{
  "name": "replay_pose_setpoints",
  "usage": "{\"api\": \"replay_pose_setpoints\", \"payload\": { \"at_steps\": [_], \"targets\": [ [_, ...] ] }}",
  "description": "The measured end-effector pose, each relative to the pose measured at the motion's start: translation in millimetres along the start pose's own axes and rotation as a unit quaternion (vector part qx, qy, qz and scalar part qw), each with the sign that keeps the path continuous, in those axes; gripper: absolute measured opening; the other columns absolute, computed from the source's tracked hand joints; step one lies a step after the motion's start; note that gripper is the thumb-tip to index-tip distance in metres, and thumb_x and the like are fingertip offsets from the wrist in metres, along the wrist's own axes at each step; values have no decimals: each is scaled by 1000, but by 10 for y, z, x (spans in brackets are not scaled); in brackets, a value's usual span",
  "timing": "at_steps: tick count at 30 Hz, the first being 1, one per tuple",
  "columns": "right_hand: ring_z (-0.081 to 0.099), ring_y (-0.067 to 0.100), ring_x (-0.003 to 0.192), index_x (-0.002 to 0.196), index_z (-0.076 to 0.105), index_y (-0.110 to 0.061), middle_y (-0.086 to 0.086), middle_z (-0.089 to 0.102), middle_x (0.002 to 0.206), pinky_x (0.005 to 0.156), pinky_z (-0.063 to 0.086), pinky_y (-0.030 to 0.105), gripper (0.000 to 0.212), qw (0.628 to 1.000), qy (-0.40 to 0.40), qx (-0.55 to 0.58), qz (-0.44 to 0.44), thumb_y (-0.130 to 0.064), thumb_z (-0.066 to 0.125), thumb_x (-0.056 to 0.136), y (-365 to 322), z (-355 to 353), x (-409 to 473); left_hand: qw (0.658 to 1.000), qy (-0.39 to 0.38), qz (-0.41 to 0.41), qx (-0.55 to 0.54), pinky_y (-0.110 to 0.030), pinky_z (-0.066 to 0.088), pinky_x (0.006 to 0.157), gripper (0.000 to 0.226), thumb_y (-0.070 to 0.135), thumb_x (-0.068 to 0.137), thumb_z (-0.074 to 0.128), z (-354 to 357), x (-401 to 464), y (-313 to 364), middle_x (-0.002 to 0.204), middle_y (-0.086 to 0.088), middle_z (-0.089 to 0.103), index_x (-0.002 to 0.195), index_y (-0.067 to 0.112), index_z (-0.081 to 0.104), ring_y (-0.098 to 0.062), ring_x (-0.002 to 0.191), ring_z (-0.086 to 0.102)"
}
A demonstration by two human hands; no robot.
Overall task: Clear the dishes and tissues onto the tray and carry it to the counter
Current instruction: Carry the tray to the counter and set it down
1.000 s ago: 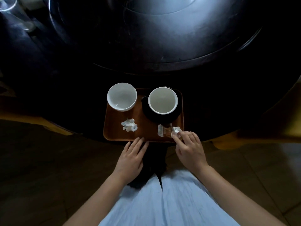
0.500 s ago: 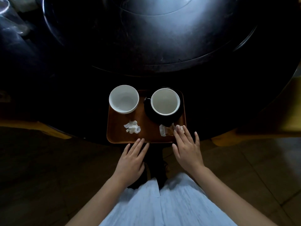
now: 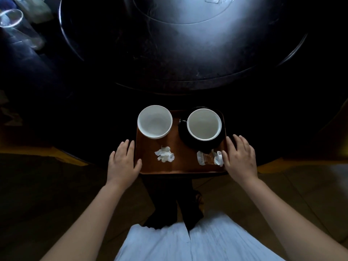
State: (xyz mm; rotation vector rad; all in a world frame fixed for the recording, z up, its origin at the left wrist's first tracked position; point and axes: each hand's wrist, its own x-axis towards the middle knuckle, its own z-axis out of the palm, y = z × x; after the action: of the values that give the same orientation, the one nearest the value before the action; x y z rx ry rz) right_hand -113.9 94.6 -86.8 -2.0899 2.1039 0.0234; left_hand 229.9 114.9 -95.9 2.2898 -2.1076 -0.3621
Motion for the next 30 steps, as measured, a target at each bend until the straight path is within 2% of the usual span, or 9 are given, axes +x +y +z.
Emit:
{"api": "replay_pose_setpoints", "payload": {
  "at_steps": [5, 9, 12, 16, 20, 24, 26, 30],
  "targets": [
    [32, 31, 134, 139, 37, -8, 16, 43, 141, 105, 33, 45, 50, 999, -25, -22, 23, -33, 41, 95, -42, 17, 174, 999, -46, -15, 8, -43, 22, 111, 69, 36, 87, 51, 85, 209, 8, 151, -13, 27, 143, 9, 22, -25, 140, 19],
    [45, 33, 120, 132, 46, -6, 18, 56, 124, 95, 40, 45, 43, 999, -8, -6, 31, -24, 48, 93, -67, 11, 231, 999, -23, -19, -21, -45, 36, 102, 58, 25, 82, 59, 76, 277, 51, 137, -17, 41, 133, 6, 39, -30, 129, 34],
    [52, 33, 108, 131, 47, -5, 19, 58, 115, 87, 46, 43, 42, 996, -10, 61, 60, -11, 52, 90, -90, -1, 272, 996, 2, -37, -78, -43, 46, 89, 43, 15, 83, 57, 27, 342, 72, 118, -15, 50, 124, 5, 48, -30, 110, 46],
    [59, 34, 100, 125, 50, -6, 18, 59, 112, 77, 50, 38, 36, 979, -11, 171, 112, -4, 51, 89, -136, -29, 361, 984, -2, -69, -164, -40, 50, 78, 29, 8, 84, 55, -50, 474, 118, 107, -14, 58, 114, 6, 55, -28, 98, 56],
    [60, 34, 99, 114, 56, -6, 18, 63, 109, 76, 50, 38, 27, 967, -40, 197, 156, -8, 56, 87, -117, -81, 476, 972, -46, -113, -202, -34, 47, 71, 28, 5, 84, 56, -105, 638, 98, 102, -16, 64, 112, 5, 57, -28, 92, 59],
    [61, 35, 98, 107, 59, -4, 19, 66, 105, 76, 50, 37, 21, 967, -69, 183, 166, -10, 59, 87, -109, -144, 614, 962, -133, -133, -198, -33, 49, 65, 27, -1, 76, 58, -162, 828, 29, 80, -8, 61, 103, 3, 58, -22, 71, 60],
    [61, 35, 96, 104, 61, -3, 20, 66, 103, 74, 48, 35, 19, 967, -75, 170, 176, -10, 59, 86, -130, -164, 663, 957, -162, -134, -200, -31, 50, 60, 22, -2, 75, 59, -180, 900, 5, 76, -7, 61, 96, 5, 58, -19, 64, 61],
    [61, 35, 96, 103, 61, -2, 20, 67, 103, 74, 49, 35, 19, 965, -98, 157, 186, -9, 59, 85, -123, -179, 710, 951, -191, -107, -220, -38, 56, 65, 22, -1, 74, 63, -186, 932, -45, 79, -12, 62, 91, 9, 54, -23, 69, 63]
  ]
}}
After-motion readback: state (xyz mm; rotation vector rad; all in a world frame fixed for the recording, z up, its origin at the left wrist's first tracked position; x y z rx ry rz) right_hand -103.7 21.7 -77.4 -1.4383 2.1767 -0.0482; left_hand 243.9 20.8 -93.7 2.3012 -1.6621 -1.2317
